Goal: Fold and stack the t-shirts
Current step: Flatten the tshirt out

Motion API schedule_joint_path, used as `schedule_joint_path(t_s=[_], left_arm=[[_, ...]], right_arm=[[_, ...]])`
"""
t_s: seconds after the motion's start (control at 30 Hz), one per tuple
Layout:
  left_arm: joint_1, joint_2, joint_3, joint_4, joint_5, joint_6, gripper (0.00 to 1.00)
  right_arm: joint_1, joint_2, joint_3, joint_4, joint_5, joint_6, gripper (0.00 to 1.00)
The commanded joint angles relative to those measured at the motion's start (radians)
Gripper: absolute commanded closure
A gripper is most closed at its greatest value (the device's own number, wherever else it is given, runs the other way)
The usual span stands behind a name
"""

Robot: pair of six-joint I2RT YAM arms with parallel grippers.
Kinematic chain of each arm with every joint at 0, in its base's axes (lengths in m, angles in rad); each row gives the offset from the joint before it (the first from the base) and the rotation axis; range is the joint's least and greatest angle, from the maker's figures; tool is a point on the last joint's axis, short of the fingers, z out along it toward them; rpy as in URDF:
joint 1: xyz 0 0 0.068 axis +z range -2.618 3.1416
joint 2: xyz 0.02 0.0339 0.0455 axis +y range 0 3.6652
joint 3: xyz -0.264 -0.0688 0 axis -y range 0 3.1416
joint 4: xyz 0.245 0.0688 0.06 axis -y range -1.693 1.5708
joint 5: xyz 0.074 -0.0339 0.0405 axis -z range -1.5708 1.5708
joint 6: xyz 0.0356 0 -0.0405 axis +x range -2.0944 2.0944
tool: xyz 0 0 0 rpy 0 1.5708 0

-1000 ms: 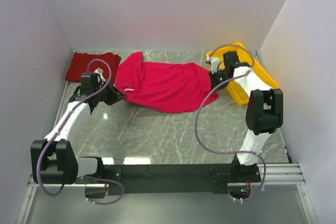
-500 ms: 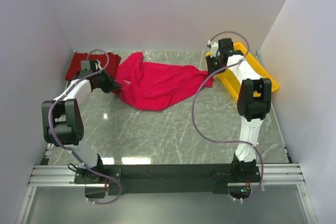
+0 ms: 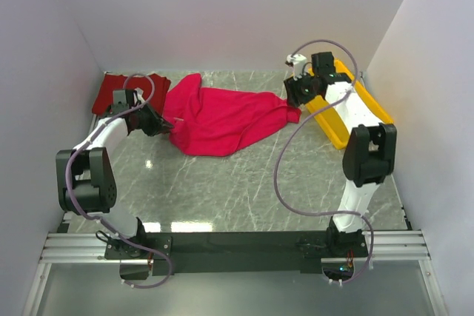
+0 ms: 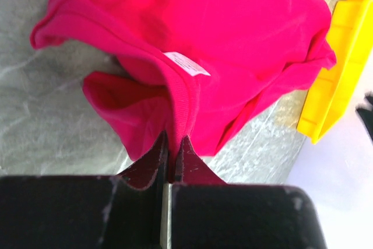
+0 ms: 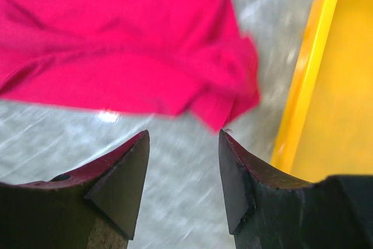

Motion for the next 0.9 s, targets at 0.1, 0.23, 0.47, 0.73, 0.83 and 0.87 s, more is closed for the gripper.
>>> schedule_joint_path(t_s=[0.1,0.23,0.47,0.73,0.83,0.87], left_arm=[[0.001,-0.069,-0.035,0.054,0.044,-0.009,0.99],[-0.001,-0.081,-0.053,0.060,0.047,-0.013,0.99],[-0.001,-0.078,-0.069,0.071,0.055,-0.014,0.99],[0.001,-0.060,-0.038,0.054,0.061,-0.004,0.99],[-0.001,-0.054,-0.039,0.056,0.064,-0.004,0.99],[-0.001,-0.054,-0.041,0.057,0.065,-0.006,0.99]], right_arm=[[0.090,0.179,0.163,-0.033,0.139,-0.237,0.42],[0.096,0.226,0.220,-0.049,0.204,-0.252,0.43],[0.104,0.267,0.231,-0.030,0.280,-0.255,0.45],[0.113,0.308,0.240,0.017,0.334,-0.271,0.48],[0.113,0.330,0.253,0.013,0.352,-0.282,0.50],[0.111,0.333,0.253,0.016,0.356,-0.285,0.53]])
